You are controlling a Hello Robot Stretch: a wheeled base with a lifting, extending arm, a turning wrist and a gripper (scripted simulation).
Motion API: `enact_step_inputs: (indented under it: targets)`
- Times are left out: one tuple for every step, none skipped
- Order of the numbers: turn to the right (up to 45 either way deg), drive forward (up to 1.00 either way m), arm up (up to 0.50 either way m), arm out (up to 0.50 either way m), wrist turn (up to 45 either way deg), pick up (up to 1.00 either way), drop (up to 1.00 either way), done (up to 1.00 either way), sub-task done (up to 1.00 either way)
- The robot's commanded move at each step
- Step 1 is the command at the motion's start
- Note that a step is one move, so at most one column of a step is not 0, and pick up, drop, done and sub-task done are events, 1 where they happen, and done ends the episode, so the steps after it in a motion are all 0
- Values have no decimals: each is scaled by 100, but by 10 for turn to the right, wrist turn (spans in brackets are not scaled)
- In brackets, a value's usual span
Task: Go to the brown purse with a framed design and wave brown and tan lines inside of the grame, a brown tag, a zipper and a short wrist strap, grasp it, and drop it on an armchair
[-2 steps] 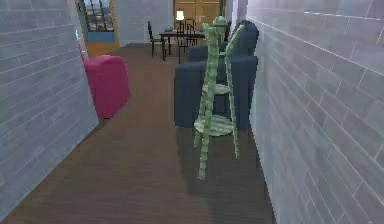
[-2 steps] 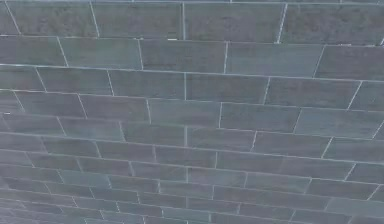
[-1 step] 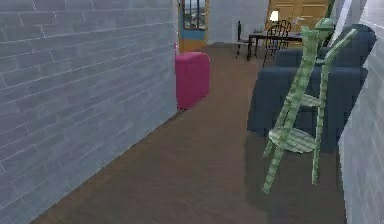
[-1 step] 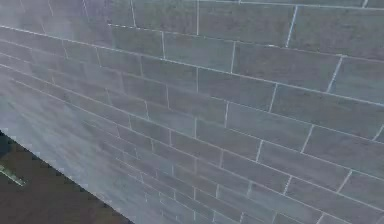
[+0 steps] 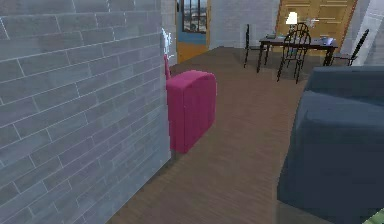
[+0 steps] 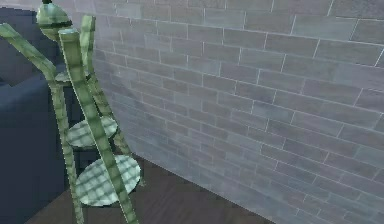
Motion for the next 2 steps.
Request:
enact_step_inputs:
  targets:
    - [-60,0,0,0,0,0,0,0,0]
    - [0,60,0,0,0,0,0,0,0]
